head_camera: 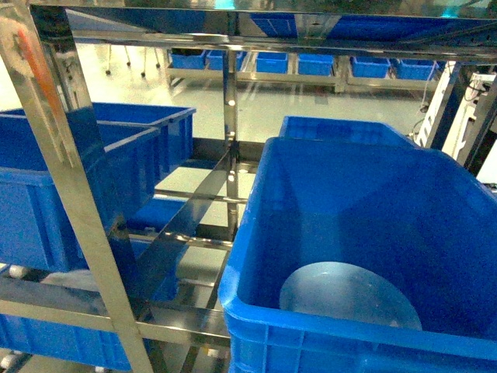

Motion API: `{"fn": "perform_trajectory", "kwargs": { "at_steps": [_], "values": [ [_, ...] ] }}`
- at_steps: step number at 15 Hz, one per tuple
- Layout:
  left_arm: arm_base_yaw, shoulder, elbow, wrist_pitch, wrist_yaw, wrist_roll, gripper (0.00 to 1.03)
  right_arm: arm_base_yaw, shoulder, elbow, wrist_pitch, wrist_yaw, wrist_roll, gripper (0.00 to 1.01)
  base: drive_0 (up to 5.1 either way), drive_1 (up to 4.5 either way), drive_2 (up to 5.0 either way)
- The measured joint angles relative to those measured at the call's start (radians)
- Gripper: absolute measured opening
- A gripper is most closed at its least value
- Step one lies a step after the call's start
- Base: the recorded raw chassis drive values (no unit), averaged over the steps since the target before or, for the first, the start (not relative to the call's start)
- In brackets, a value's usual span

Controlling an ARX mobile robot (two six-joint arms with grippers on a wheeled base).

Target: Place blue tray on left shelf second layer neatly

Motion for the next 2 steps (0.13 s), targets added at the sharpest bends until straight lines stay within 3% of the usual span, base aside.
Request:
{"fn": "perform_trajectory", "kwargs": {
  "at_steps": [2],
  "values": [
    [0.0, 0.0, 0.0, 0.0, 0.0, 0.0, 0.98, 0.0, 0.0, 0.0, 0.0, 0.0, 0.0, 0.44, 0.0, 0.0, 0.0]
  ]
}}
